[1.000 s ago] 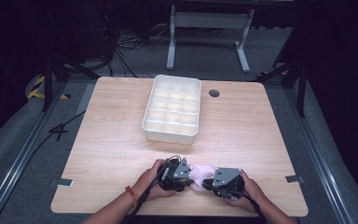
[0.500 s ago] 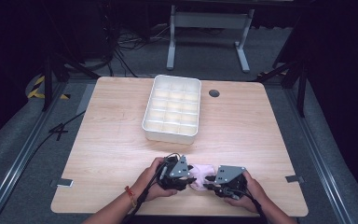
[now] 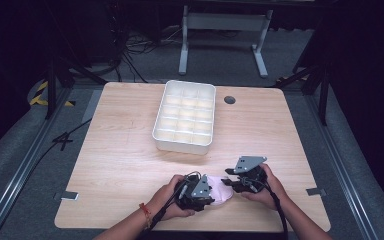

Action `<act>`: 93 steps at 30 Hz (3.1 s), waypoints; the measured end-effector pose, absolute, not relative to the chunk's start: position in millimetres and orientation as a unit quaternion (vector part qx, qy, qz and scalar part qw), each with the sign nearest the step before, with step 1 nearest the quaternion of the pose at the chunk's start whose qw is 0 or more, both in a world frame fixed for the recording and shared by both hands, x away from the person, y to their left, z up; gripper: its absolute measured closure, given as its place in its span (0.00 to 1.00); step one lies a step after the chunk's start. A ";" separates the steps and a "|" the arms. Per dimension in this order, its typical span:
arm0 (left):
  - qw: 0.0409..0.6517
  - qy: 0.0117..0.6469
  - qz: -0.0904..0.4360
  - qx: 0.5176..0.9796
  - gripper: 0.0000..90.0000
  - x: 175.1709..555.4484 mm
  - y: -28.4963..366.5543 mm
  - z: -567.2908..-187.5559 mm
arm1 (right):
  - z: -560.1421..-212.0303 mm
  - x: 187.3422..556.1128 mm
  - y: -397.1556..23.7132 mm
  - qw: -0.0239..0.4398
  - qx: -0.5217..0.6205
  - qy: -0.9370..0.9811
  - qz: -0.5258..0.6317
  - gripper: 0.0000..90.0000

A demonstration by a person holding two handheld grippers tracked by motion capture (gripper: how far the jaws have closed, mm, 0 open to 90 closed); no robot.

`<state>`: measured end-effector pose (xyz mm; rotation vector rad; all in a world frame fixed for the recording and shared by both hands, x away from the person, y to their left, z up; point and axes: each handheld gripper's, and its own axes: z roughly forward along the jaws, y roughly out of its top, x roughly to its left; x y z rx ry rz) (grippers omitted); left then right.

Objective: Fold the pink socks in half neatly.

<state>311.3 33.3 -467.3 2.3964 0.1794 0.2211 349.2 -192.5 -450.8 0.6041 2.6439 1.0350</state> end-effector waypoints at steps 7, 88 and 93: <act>0.348 0.063 0.095 0.931 0.65 310.8 33.4 -468.1 | -466.1 353.7 -192.8 0.089 0.221 0.907 0.347 0.61; 0.337 0.084 0.110 0.931 0.71 317.4 34.9 -469.8 | -448.3 323.4 -203.5 0.169 0.180 0.867 0.433 0.89; 0.337 0.093 0.113 0.930 0.73 316.3 30.5 -472.3 | -449.7 318.0 -201.6 0.168 0.147 0.877 0.426 0.89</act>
